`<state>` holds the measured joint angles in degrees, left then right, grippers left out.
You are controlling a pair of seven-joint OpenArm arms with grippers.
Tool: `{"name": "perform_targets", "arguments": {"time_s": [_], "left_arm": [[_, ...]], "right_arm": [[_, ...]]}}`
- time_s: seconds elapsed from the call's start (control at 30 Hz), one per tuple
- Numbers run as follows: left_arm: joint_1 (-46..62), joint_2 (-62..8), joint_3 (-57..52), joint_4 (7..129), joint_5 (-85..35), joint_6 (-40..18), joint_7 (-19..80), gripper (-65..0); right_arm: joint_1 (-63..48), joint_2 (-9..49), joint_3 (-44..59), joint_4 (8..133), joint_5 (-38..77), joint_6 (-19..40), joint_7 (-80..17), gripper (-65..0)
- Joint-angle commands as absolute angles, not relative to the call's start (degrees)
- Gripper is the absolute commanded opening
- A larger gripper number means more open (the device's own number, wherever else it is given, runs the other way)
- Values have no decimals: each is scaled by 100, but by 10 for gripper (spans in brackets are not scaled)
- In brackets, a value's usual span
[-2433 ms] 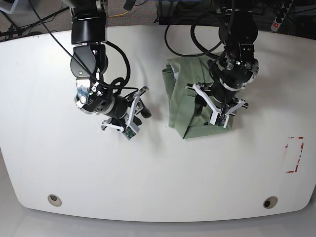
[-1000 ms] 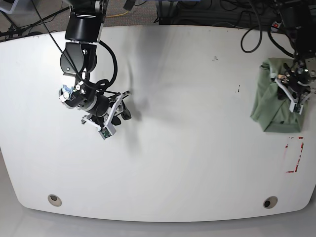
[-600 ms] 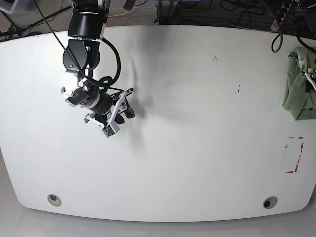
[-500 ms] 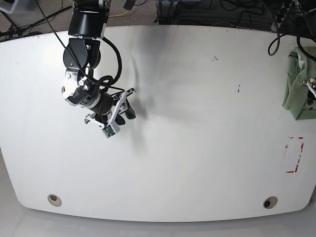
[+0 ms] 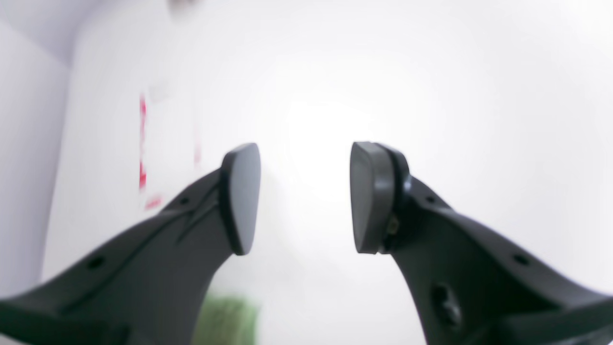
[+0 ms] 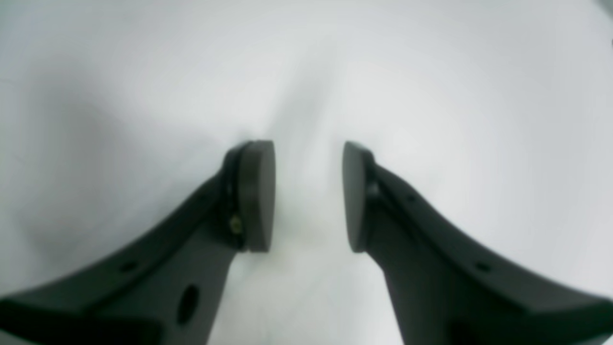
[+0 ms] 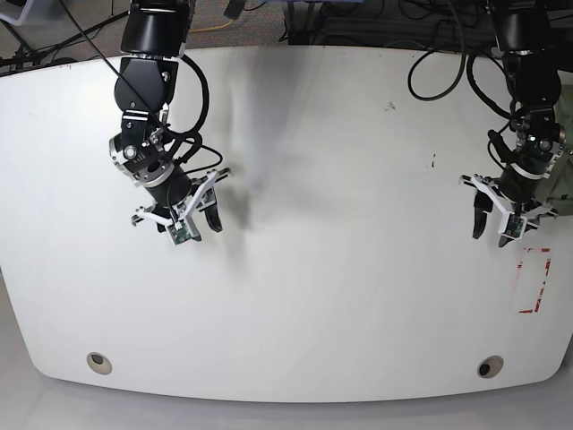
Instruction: Fold the T-shirt properly
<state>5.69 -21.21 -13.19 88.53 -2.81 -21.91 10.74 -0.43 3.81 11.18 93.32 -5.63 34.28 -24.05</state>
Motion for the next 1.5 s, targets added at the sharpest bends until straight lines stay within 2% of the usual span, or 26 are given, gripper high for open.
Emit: {"name": "perform_targets", "arguments": {"time_s": [0.0, 0.1, 0.2, 0.6, 0.87, 1.07, 1.3, 1.4, 1.47], "left_arm": [[558, -2000, -1024, 8866, -321, -1657, 462, -371], [690, -1719, -708, 8813, -110, -1191, 13, -371], [1068, -1402, -664, 8963, 171, -1015, -295, -371], [3442, -347, -690, 10413, 356, -980, -444, -375], [4998, 110, -699, 10897, 338, -980, -470, -376], [5930, 145, -699, 10835, 84, -980, -470, -376], [6378, 145, -884, 10185, -171, -980, -479, -376], [6360, 145, -989, 9648, -171, -998, -497, -376], [6290, 154, -989, 9130, -171, -998, -593, -376]], "right_arm": [[-101, 426, 1121, 9429, -769, 3240, -1631, -433], [-426, 426, 1393, 9420, -980, 2993, -1051, -433], [-778, 418, 1692, 9429, -989, 2888, -699, -433], [-2712, 154, 2492, 9587, -954, 2888, 523, -433], [-4171, 180, 2457, 10053, 215, 2941, 532, -433], [-5095, 215, 2448, 10035, 549, 2976, 541, -433], [-6044, 233, 1921, 9982, 75, 3125, 567, -433], [-6202, 251, 1736, 9525, 75, 3116, 743, -433], [-6158, 453, 1596, 8804, 84, 3099, 1015, -433]]}}
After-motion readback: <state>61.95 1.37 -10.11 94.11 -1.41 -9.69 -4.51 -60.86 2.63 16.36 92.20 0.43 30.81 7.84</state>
